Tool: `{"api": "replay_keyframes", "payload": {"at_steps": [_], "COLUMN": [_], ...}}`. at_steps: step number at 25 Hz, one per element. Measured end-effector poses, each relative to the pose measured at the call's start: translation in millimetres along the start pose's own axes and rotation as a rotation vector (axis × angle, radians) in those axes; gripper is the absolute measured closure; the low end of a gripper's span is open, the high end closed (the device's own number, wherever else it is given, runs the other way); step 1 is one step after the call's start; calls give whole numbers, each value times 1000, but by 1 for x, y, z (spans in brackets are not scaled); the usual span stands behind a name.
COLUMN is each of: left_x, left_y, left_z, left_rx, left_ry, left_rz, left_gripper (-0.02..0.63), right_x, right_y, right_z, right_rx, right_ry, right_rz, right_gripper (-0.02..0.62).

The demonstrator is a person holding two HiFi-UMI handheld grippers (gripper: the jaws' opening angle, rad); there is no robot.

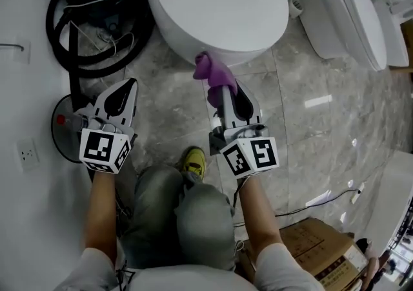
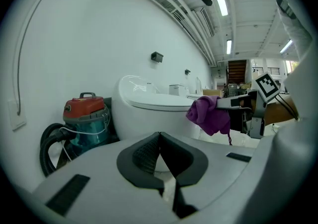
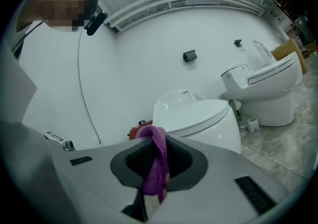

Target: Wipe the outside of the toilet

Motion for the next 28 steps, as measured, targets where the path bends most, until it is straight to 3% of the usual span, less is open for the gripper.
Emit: {"api": "replay_keyframes", "payload": {"at_steps": [11,17,28], "left_x": [-2,3,-1], "left_y": [55,73,60], "left_z": [4,1,6], "left_rx": [-57,-61,-80], "left_ry": [-11,-14,28], "left_rz": [23,24,64], "left_gripper": [594,594,594], "right_x": [-47,-56,-39], "right_y": [49,54,22], "right_z": [2,5,36], "right_rx": [24,21,-29], "right_ry": [-118,-76,60], "right_rz": [41,66,153], "right_gripper": [540,541,541]}}
Point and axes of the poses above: the fingertips, and each gripper's own axes: x backward along the fingers, z to its right, y out of its underside, the point moved 9 cm from there along x, backward along the fingers, and after that the axes turned 15 degrees about -x, right-handed, at the moved point
